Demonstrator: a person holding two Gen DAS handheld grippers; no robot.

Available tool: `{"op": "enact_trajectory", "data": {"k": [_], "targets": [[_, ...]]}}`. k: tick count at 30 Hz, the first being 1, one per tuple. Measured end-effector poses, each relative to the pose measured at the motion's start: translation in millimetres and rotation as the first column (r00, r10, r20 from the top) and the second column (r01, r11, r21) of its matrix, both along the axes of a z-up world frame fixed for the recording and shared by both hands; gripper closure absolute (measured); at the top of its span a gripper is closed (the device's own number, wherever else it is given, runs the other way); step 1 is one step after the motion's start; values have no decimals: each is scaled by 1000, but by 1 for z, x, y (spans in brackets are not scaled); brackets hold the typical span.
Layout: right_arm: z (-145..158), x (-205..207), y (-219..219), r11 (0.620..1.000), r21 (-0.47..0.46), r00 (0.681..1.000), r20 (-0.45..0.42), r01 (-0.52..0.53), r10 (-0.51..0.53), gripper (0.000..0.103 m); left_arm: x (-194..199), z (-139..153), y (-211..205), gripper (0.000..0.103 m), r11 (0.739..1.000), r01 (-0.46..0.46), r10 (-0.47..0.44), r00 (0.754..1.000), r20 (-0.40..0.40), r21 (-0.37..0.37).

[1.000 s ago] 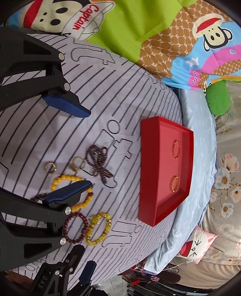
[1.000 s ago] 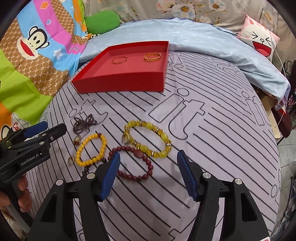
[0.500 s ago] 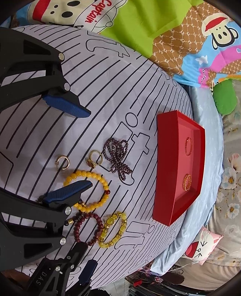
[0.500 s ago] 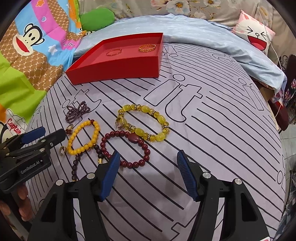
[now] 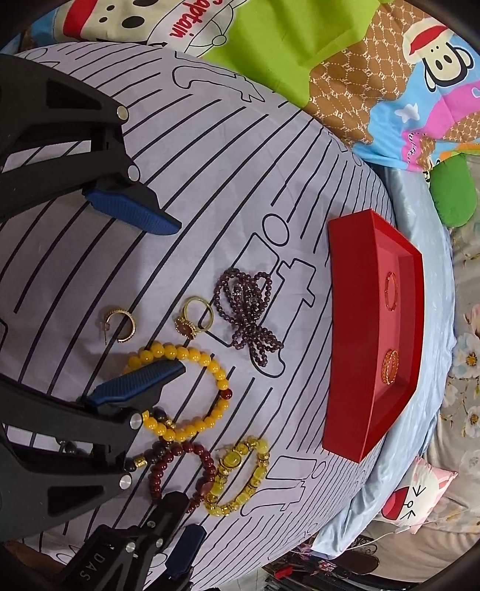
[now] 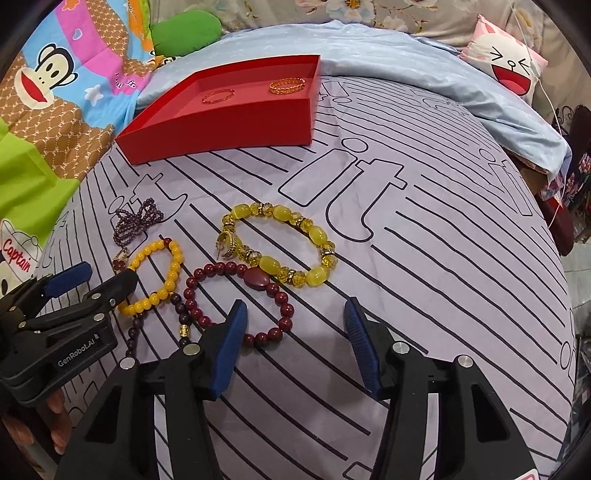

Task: Organize jewelry
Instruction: 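Withdraw both tools from the tray back over the remaining bracelets, then grasp the yellow amber bead bracelet with the left tool while the right tool grasps the dark red bead bracelet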

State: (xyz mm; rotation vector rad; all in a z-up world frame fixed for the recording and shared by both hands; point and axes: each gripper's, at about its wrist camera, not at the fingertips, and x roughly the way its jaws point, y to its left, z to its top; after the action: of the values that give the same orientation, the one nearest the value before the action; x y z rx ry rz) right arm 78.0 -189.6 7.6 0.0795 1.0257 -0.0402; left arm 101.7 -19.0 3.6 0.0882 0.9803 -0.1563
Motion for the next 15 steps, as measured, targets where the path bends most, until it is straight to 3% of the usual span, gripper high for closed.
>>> {"op": "enact_trajectory", "data": {"k": [11,15], "targets": [[-1,-6,1,999,-44,1000,6,-2,2,62,-5,-1,3,35,1000,7,-7,1000,14,4],[0,-10,-2,999,-40,1000,2,4,-3,70,-10,-1,4,35,1000,8,-8,1000,9,4]]}}
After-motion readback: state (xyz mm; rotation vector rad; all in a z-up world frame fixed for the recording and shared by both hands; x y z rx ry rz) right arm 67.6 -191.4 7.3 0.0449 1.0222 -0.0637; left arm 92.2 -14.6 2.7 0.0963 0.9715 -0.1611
